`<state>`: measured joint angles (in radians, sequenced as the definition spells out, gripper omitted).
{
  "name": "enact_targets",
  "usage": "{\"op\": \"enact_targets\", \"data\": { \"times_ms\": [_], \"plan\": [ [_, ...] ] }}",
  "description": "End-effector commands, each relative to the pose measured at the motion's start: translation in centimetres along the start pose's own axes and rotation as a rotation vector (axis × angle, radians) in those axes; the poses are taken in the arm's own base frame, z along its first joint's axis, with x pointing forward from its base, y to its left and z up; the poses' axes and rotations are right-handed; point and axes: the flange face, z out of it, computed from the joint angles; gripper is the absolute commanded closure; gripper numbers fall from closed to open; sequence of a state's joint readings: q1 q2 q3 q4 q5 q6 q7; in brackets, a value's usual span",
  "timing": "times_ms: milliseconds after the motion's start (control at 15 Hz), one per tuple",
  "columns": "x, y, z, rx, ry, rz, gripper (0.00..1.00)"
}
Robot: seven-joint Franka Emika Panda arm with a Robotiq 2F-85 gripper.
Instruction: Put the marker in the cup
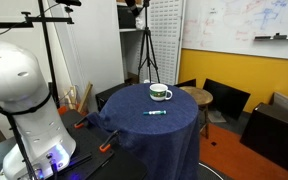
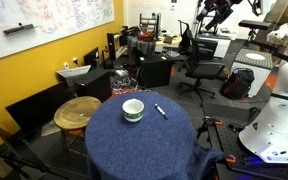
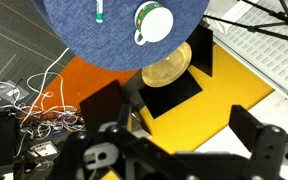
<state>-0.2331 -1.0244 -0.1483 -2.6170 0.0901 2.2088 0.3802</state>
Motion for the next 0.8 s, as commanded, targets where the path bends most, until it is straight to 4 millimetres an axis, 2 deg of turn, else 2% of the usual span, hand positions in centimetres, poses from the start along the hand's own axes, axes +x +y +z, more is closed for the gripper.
{"op": "enact_targets", "data": {
  "times_ms": [0, 333, 733],
  "plan": [
    [1.8, 1.3, 2.5, -0.032, -0.090, 0.061, 0.00],
    [1.9, 2.9, 6.9, -0.077, -0.159, 0.107, 0.00],
    [0.7, 4.5, 11.3, -0.131, -0.204, 0.121, 0.00]
  ]
}}
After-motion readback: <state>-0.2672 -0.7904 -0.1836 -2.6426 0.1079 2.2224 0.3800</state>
